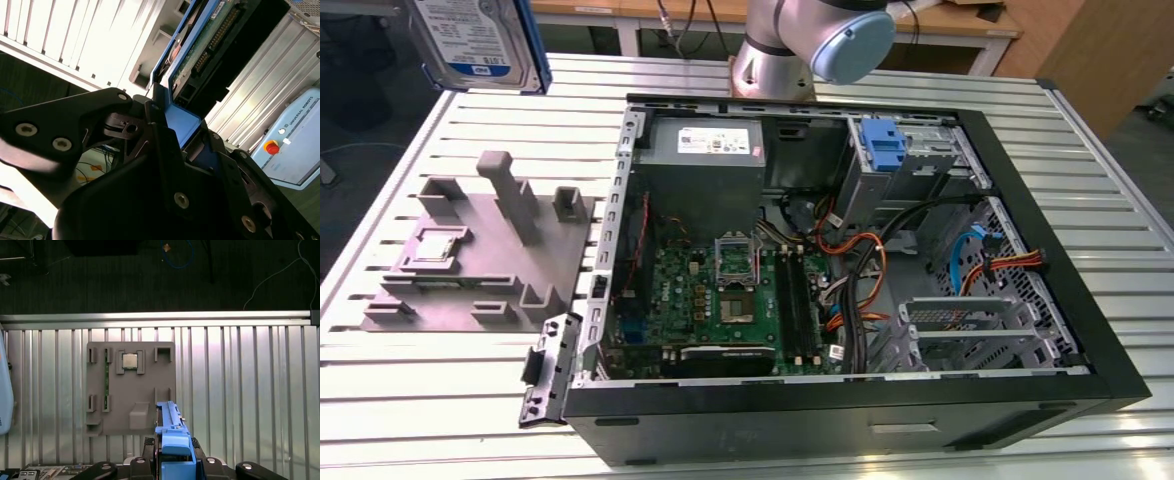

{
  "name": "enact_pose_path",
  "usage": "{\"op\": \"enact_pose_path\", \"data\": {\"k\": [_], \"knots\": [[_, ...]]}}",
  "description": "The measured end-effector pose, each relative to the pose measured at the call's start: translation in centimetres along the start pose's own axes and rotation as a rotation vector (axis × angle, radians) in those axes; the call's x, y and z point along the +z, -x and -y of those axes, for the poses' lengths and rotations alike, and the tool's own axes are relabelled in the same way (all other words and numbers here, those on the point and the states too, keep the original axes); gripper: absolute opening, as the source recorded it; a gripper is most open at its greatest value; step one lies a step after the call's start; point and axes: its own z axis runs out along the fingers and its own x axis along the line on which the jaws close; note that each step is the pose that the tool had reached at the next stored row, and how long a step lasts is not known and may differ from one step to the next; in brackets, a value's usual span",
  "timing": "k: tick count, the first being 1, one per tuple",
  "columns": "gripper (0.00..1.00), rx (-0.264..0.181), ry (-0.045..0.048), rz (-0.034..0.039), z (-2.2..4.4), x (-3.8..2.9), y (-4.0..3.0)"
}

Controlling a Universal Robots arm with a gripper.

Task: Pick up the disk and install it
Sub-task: 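Pick up the disk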

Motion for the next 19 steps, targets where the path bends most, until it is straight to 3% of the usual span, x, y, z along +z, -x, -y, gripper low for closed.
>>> {"op": "enact_pose_path", "data": {"k": [7,14,19], "knots": [[0.37,0.0,0.0,0.0,0.02,0.0,-0.05],[0.37,0.0,0.0,0.0,0.05,-0.02,-0.9],[0.37,-0.002,0.0001,0.0,0.59,-0.02,-0.9]]}}
